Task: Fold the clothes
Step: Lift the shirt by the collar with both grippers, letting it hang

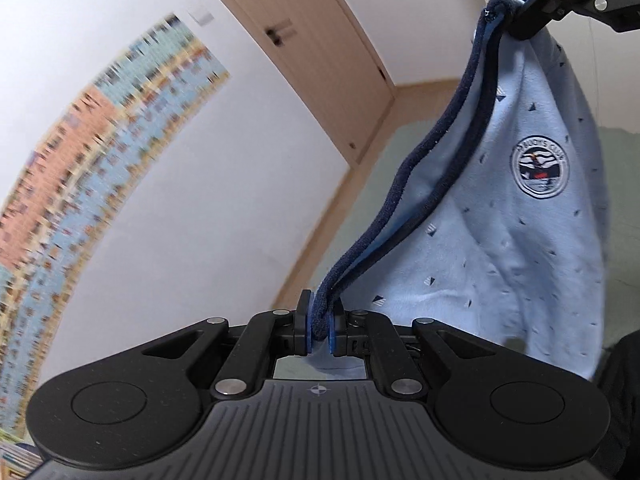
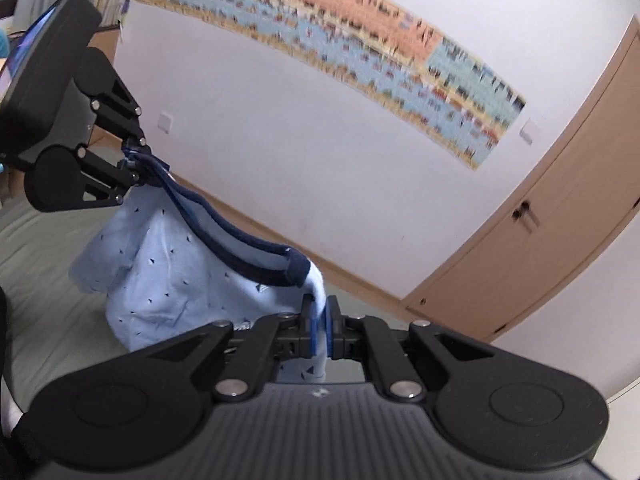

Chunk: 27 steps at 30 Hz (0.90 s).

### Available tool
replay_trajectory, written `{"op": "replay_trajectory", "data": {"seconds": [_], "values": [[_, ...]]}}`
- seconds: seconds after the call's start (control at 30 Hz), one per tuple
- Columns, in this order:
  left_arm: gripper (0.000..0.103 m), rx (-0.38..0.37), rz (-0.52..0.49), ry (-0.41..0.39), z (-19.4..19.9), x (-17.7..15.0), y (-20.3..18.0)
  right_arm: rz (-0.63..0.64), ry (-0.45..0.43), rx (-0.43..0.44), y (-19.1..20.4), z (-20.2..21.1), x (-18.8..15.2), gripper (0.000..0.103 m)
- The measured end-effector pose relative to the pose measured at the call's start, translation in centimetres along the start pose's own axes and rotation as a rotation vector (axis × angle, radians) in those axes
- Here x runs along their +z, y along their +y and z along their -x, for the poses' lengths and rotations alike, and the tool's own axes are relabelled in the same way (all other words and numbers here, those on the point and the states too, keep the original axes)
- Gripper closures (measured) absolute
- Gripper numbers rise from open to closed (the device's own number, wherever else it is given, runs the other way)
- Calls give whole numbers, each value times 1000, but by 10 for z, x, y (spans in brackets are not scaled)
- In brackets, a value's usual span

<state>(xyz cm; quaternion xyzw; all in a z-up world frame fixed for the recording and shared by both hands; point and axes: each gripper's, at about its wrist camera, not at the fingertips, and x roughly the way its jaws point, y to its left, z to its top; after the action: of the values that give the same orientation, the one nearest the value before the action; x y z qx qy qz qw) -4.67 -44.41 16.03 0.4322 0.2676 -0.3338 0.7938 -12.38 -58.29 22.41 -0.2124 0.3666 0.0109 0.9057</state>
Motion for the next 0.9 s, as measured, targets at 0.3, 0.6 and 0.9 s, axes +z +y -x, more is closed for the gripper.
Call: {"op": "replay_trajectory", "data": {"seconds": [0.3, 0.6, 0.9], "values": [[97, -198, 61, 170, -199, -26, -18, -106, 230, 133, -14, -225, -64, 99], [97, -253, 74, 180, -325, -5, -9, -181, 323, 161, -48, -364, -88, 99], [97, -279, 86, 217, -429, 13, 15, -230, 394, 172, -82, -477, -77, 99]]}}
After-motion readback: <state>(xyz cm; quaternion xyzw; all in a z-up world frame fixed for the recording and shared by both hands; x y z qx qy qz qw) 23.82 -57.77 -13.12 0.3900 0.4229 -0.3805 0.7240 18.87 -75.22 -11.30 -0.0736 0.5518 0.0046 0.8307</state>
